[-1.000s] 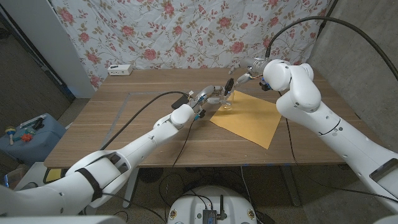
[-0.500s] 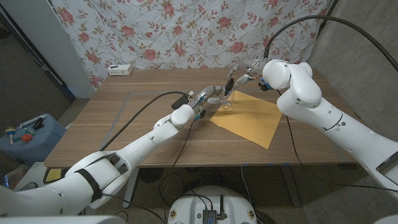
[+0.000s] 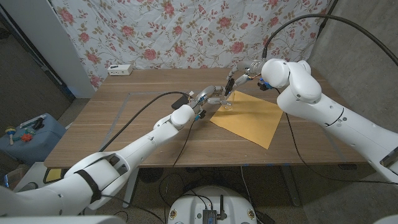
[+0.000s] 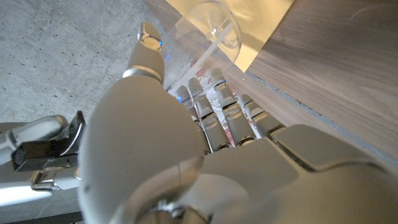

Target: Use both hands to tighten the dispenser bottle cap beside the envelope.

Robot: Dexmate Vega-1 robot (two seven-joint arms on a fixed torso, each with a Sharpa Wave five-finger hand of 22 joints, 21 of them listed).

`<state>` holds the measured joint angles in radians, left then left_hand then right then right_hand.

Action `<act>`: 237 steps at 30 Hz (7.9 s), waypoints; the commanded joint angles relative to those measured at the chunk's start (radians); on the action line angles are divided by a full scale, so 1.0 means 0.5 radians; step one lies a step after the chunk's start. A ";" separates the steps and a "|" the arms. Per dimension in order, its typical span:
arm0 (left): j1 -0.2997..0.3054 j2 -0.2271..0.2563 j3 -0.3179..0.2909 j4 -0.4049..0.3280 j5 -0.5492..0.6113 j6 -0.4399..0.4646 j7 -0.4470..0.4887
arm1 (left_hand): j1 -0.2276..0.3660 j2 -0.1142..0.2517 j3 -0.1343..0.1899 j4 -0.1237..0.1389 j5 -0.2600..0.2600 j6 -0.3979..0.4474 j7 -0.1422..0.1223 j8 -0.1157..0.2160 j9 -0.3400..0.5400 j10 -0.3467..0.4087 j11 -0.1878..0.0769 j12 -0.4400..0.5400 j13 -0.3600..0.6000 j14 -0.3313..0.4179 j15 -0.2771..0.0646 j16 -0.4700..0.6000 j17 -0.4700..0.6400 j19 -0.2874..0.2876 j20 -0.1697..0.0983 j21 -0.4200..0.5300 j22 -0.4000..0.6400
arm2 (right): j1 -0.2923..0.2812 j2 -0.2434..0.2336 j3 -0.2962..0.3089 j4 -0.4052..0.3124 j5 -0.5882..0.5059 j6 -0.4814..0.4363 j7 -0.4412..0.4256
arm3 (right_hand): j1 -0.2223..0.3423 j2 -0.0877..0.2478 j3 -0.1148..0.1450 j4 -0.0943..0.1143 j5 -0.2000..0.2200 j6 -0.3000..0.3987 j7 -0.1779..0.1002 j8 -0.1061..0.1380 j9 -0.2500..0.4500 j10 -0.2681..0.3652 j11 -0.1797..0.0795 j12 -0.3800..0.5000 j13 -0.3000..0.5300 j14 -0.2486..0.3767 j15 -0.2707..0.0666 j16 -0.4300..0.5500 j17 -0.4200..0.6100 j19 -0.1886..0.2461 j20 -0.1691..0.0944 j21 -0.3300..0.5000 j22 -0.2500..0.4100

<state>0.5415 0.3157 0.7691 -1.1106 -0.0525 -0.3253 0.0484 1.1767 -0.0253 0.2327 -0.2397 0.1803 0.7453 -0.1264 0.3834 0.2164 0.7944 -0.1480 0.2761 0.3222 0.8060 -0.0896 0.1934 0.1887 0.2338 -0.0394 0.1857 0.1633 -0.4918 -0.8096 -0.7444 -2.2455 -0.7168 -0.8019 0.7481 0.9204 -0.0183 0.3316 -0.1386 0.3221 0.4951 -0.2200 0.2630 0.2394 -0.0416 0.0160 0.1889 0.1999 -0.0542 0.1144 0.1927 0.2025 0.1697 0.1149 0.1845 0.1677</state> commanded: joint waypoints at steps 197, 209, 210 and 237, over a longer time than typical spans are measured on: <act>-0.060 -0.047 0.009 0.110 -0.023 0.006 -0.017 | -0.195 0.252 0.199 0.173 0.013 0.309 0.074 -0.001 0.005 0.163 -0.035 0.003 0.482 0.028 -0.162 0.019 0.010 0.018 -0.102 -0.004 0.004 | -0.317 0.491 0.313 0.084 -1.037 0.236 0.248 | -0.388 0.029 -0.063 -0.064 -0.112 0.540 0.007 -0.098 -0.054 0.556 0.016 -0.021 0.005 0.447 -0.145 -0.005 0.010 0.307 -0.019 -0.002 0.007; -0.102 -0.073 0.025 0.150 -0.019 0.018 -0.033 | -0.192 0.253 0.200 0.172 0.014 0.310 0.076 -0.001 0.005 0.164 -0.026 0.003 0.482 0.029 -0.159 0.020 0.010 0.019 -0.101 -0.004 0.004 | -0.225 0.344 0.287 0.093 -0.774 0.323 0.208 | -0.187 -0.035 -0.009 -0.063 -0.067 0.077 -0.002 -0.160 -0.040 0.250 -0.003 -0.024 0.009 0.225 -0.077 -0.010 0.018 0.201 -0.024 -0.002 0.007; -0.107 -0.077 0.027 0.156 -0.018 0.016 -0.034 | -0.192 0.254 0.200 0.172 0.014 0.310 0.077 -0.001 0.005 0.162 -0.031 0.002 0.483 0.028 -0.158 0.020 0.010 0.018 -0.100 -0.004 0.004 | -0.219 0.332 0.285 0.093 -0.752 0.331 0.204 | -0.167 -0.041 -0.004 -0.068 -0.062 0.052 -0.002 -0.160 -0.040 0.238 0.001 -0.020 0.009 0.206 -0.071 -0.012 0.016 0.197 -0.024 -0.001 0.007; -0.136 -0.095 0.053 0.162 -0.006 0.050 -0.044 | -0.191 0.251 0.201 0.171 0.014 0.312 0.075 -0.002 0.006 0.159 -0.034 0.001 0.484 0.028 -0.158 0.018 0.009 0.018 -0.095 -0.004 0.004 | 0.099 0.191 0.047 0.212 -0.529 0.401 0.308 | -0.092 -0.063 0.016 -0.043 -0.032 -0.147 -0.005 -0.145 -0.042 0.002 0.007 -0.022 0.008 0.042 -0.003 -0.012 0.023 0.076 0.009 -0.007 0.007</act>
<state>0.4731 0.2663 0.7926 -1.0174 -0.0584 -0.3128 0.0255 1.1767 -0.0253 0.2354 -0.2424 0.1822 0.7453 -0.1263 0.3750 0.2165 0.7945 -0.1479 0.2702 0.3222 0.8061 -0.0895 0.1965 0.1881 0.2338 -0.0395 0.1857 0.1632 -0.5064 -0.6953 -0.6699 -2.1672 -1.0000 -0.6139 0.8671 0.8675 -0.0509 0.3358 -0.1625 0.2979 0.4193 -0.2198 0.1870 0.2164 -0.0274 0.0197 0.1772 0.2026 -0.0241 0.1091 0.1878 0.2120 0.2122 0.1187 0.1844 0.1675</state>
